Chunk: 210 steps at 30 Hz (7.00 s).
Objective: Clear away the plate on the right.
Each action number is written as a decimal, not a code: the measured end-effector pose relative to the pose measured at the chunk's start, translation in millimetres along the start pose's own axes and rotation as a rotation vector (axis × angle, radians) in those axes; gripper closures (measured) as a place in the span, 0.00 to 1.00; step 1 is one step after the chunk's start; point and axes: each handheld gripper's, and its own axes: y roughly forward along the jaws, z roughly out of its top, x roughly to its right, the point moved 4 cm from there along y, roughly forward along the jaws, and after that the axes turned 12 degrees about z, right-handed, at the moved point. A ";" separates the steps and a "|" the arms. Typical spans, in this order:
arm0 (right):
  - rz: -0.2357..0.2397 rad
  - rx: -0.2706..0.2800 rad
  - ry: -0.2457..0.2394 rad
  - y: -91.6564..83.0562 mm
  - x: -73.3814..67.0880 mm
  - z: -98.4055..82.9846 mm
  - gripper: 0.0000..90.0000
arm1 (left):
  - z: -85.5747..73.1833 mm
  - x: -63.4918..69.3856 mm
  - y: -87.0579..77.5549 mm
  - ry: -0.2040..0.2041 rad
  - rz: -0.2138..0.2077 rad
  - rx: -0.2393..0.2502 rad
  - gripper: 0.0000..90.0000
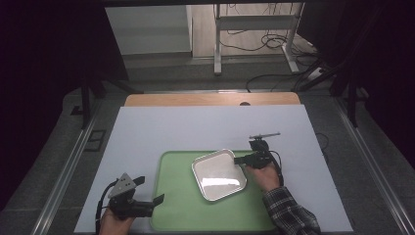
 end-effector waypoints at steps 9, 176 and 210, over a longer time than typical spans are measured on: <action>0.013 0.007 -0.020 -0.5 4.0 2.3 0.78 | -0.3 0.3 0.4 0.003 -0.002 -0.003 0.03; -0.005 -0.138 -0.658 3.7 -94.3 -76.7 0.61 | -1.5 3.8 0.9 0.025 -0.019 -0.011 0.03; -0.035 -0.081 -0.661 -22.9 -87.4 -64.7 0.43 | -1.3 3.9 0.4 0.024 -0.023 -0.009 0.03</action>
